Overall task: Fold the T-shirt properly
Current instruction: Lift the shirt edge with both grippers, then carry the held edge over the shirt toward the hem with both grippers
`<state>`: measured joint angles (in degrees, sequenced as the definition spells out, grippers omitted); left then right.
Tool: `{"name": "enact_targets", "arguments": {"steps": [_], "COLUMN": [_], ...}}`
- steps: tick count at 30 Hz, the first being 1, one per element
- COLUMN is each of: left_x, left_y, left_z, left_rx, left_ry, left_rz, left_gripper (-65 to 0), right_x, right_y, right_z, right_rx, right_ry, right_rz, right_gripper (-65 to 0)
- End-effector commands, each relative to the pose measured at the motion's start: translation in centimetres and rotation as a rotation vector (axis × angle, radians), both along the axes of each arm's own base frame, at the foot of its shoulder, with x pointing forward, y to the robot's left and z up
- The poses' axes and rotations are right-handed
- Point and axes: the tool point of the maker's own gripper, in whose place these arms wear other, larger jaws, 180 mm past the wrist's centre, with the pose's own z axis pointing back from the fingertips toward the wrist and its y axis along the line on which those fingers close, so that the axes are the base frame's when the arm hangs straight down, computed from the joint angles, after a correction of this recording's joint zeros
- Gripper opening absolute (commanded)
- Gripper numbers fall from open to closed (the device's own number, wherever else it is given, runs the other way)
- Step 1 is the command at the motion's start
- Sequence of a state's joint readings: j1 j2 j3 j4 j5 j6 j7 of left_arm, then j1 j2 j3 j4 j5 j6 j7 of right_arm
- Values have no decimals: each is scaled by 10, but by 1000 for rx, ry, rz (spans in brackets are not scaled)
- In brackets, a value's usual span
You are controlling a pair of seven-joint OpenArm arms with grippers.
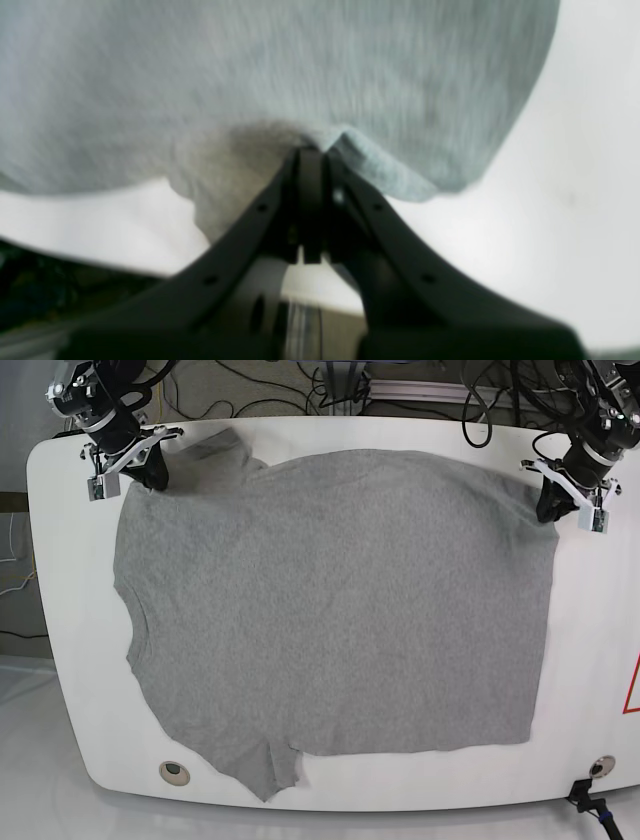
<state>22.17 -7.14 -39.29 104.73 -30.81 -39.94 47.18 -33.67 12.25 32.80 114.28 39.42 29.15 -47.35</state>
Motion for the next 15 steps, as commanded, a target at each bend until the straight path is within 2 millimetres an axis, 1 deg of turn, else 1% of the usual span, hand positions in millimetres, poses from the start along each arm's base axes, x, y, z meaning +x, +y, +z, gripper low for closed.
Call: {"name": "enact_targets", "arguments": {"steps": [1,7,10,12,13,15], "left_x": [16,41,56,63,68,75], "left_y": [0,-6,-4,-5,-4,2], "left_z": [20,34,41,38,38,32], "left_rx": [-3,-27,-54,-79,-86,-118], "left_ry": [-81,-153,-182,-181,-188,-179], "left_rz": [-7,4,53,63,69,110], "left_gripper": [-650,-650,-650,-650,-650,-650], "right_x": [14,46,61,70,75,86], "right_y": [-2,-1,0,0,0,-3], "right_z": [18,39,44,47,50,54], "right_rx": [8,22,16,20,23,28], "right_ry": [-70,-166,-175,-189,-202,-225], "right_rz": [16,21,30,29,28,19], "right_gripper": [-650,-650,-650,-650,-650,-650]}}
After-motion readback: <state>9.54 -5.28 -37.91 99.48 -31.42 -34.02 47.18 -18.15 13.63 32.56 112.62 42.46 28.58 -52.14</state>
